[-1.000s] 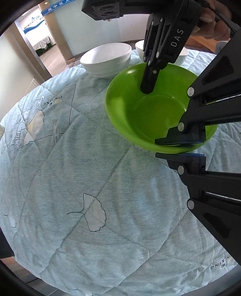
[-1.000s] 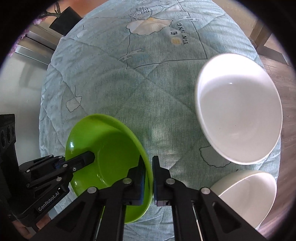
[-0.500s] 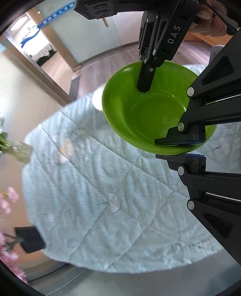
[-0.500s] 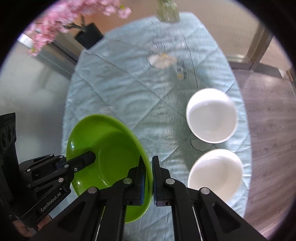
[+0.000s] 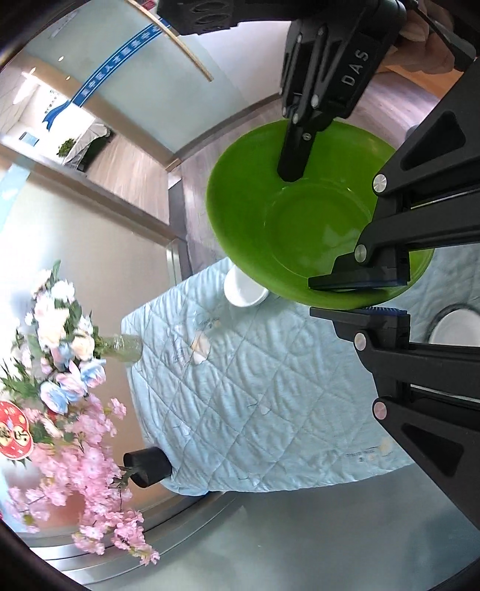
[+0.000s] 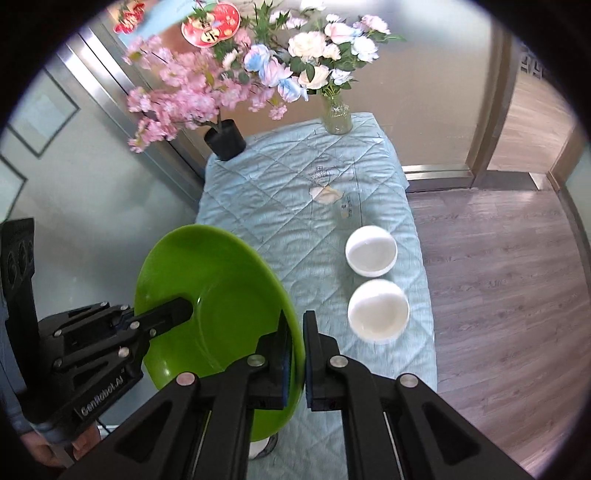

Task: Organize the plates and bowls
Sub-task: 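Carry the green bowl with both grippers toward the plate stack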

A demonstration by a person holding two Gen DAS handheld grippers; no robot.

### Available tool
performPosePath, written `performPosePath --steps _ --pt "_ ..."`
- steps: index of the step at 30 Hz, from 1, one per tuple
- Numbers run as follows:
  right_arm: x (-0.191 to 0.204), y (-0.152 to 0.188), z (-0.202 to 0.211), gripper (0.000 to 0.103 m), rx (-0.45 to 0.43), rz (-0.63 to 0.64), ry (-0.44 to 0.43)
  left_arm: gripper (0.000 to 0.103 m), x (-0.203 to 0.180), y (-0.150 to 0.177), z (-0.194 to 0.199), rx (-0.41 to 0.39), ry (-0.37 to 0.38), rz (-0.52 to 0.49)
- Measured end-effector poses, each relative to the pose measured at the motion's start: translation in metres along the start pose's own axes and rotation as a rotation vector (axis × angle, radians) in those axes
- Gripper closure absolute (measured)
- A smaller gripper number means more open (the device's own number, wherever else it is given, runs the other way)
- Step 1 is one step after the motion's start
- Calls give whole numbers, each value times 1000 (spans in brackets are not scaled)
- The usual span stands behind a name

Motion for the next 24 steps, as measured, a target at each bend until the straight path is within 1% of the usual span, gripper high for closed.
performPosePath --steps 2,4,5,7,10,16,20,24 --pt "-1 19 10 98 -4 -15 -13 99 -14 25 13 7 -13 -23" --pt "-2 42 21 98 -13 -32 -22 99 -23 47 18 17 0 -18" --pt "-2 51 26 98 -17 -33 -21 99 -26 59 20 15 -5 -14" --pt "1 67 29 98 -22 -25 -12 100 -30 81 22 10 -15 -12" --pt "1 92 30 98 -25 -46 -28 100 -33 110 20 21 -23 -9" --pt "7 130 5 98 12 -58 -56 100 -19 163 -1 64 -32 18" --pt "7 154 -20 98 47 -67 -62 100 -7 194 -26 102 -22 54" --pt "1 183 -49 98 103 -88 -75 101 4 223 -62 162 -25 89"
Point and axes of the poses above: each gripper's, at about its wrist camera, not at the fingertips, and z roughly against the way its jaws point, x to its left, y to its underside, the point moved 4 cm from there along -z, roughly the way its jaws point, and after that the axes turned 14 degrees about z, right-handed, at the moved point
